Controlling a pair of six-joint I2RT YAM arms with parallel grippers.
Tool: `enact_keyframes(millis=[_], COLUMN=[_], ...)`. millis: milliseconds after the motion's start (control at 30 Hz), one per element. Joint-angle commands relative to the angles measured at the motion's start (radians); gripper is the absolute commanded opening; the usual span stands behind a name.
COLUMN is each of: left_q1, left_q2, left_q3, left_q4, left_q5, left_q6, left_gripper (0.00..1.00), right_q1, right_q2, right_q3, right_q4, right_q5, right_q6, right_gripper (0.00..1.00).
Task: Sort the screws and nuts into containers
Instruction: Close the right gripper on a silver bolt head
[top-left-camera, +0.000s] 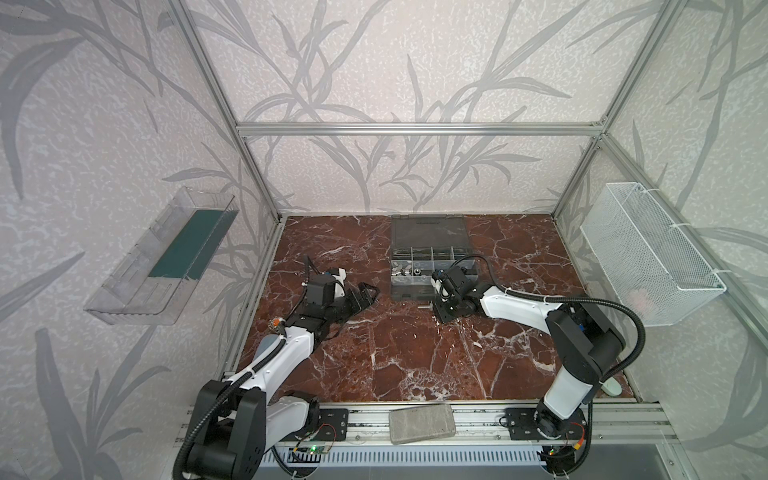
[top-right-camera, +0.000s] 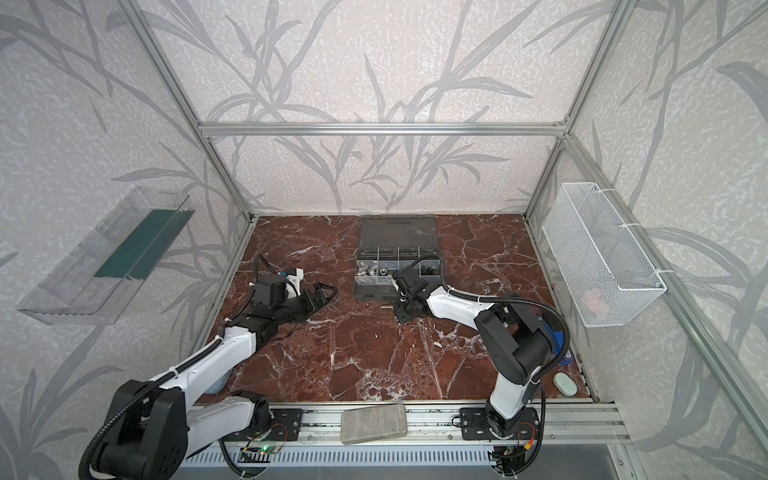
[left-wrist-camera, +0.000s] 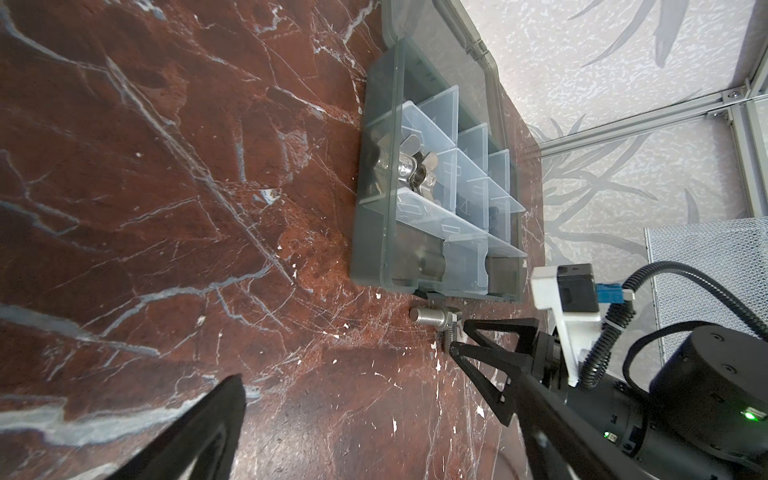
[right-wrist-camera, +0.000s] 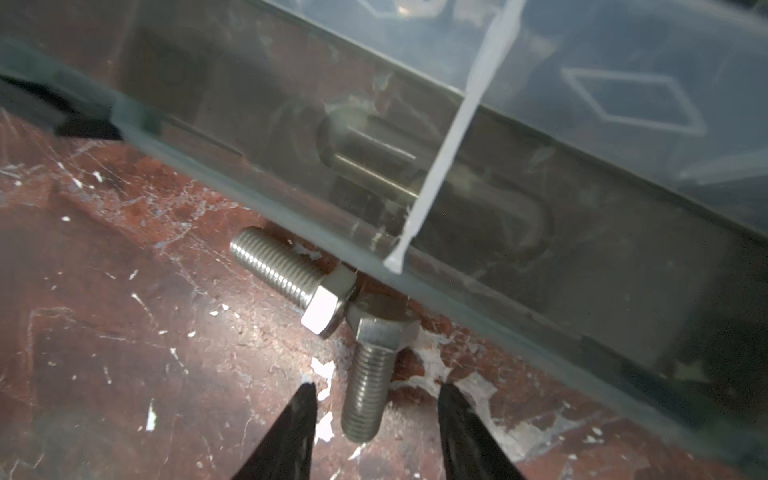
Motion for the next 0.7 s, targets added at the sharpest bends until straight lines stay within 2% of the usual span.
enact_keyframes(millis=[0, 133, 333, 467, 667], left_q1=[0.008, 0.009, 0.011, 0.011, 0.014], left_q2=[-0.004, 0.0, 0.0, -0.003, -0.006], left_q3=[-0.008, -0.006, -0.007, -0.011, -0.012], left_q4=[0.015, 0.015, 0.016, 0.015, 0.013], left_q5=[0.001, 0.003, 0.003, 0.003, 0.003], left_q6=[0.015, 0.016, 0.016, 0.016, 0.018], left_gripper=[0.99, 0.99, 0.99, 0.99, 0.99], right_q1=[0.005, 0.006, 0.009, 0.009, 0.006], right_q2=[0.027, 0.051, 0.062, 0.046, -0.005], right_q3=[0.036, 0.044, 0.047, 0.046, 0.061], right_q4=[0.005, -0.003, -0.02, -0.023, -0.055], right_q5=[0.015, 0.013, 0.002, -0.009, -0.028], right_q6=[0.0, -0.001, 0.006, 0.007, -0.007], right_gripper=[0.47, 0.41, 0.27, 0.12, 0.02])
